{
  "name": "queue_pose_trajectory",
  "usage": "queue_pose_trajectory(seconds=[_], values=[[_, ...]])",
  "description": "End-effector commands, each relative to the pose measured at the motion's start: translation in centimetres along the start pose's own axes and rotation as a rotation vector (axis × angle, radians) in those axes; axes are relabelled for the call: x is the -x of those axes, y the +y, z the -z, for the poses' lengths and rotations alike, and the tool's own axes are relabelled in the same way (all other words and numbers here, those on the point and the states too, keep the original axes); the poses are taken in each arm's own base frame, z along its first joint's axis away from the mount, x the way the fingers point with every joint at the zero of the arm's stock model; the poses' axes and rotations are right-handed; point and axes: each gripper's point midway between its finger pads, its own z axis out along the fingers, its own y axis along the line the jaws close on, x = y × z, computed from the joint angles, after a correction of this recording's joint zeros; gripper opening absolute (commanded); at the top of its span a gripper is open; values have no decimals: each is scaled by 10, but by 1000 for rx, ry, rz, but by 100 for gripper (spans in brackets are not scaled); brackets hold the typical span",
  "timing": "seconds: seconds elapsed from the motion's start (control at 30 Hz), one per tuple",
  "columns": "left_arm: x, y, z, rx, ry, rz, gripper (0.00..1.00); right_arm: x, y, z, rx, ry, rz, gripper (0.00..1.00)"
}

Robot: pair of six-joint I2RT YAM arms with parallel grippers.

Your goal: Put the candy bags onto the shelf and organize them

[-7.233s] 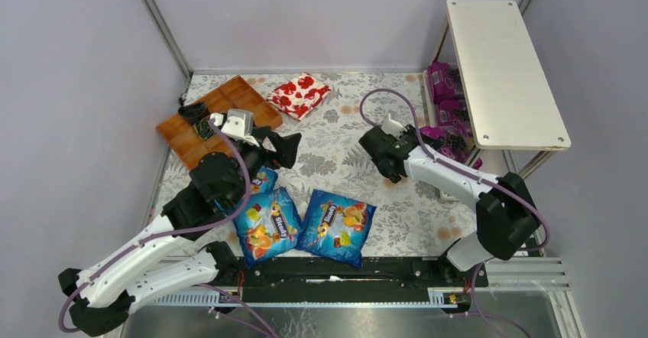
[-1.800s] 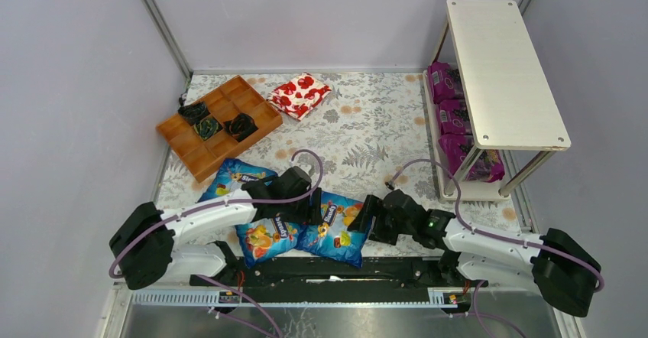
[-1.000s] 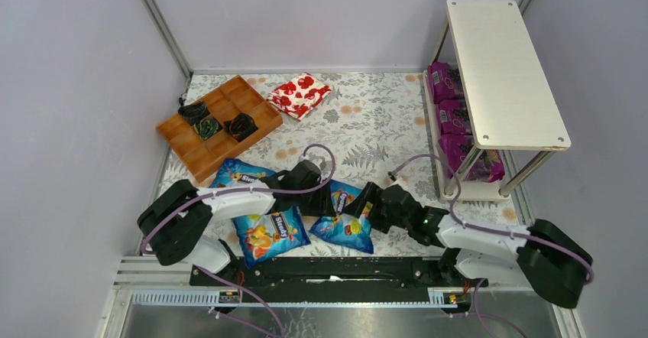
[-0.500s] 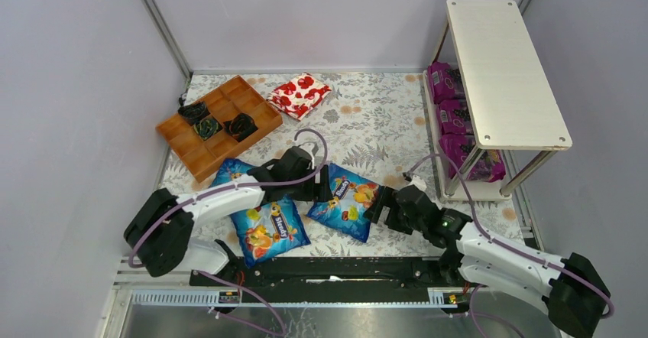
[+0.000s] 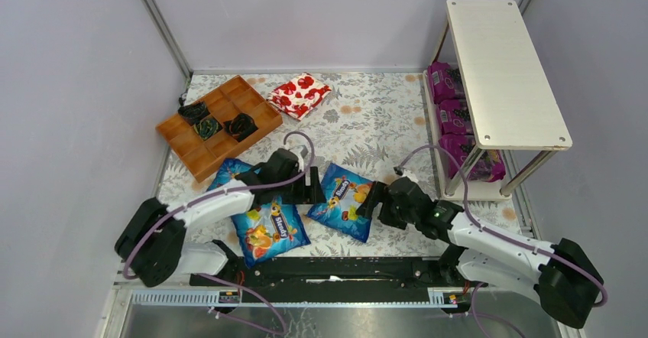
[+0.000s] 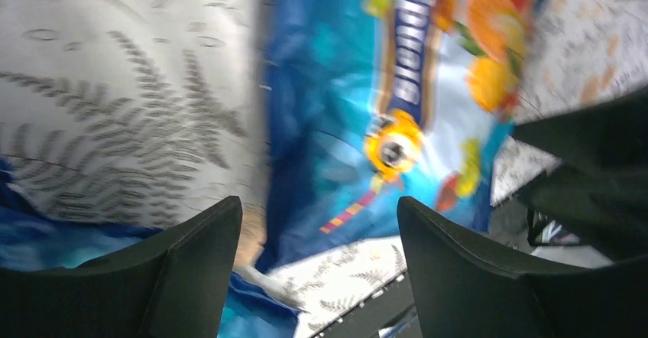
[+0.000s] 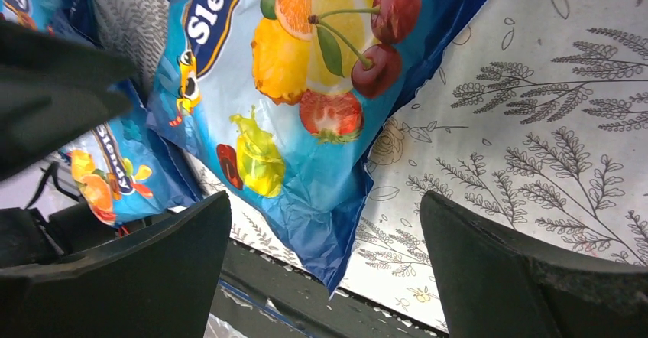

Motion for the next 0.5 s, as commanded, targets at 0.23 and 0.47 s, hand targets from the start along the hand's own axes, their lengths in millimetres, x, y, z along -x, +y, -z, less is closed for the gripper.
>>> queue_pose_trajectory(seconds=[0.23, 0.47], values=[[-28, -113, 55, -172, -435, -620, 88, 49, -14, 36, -72, -277, -96, 99], [-103, -142, 29, -96, -527, -1140, 99, 61, -19, 53, -93, -343, -92, 100]])
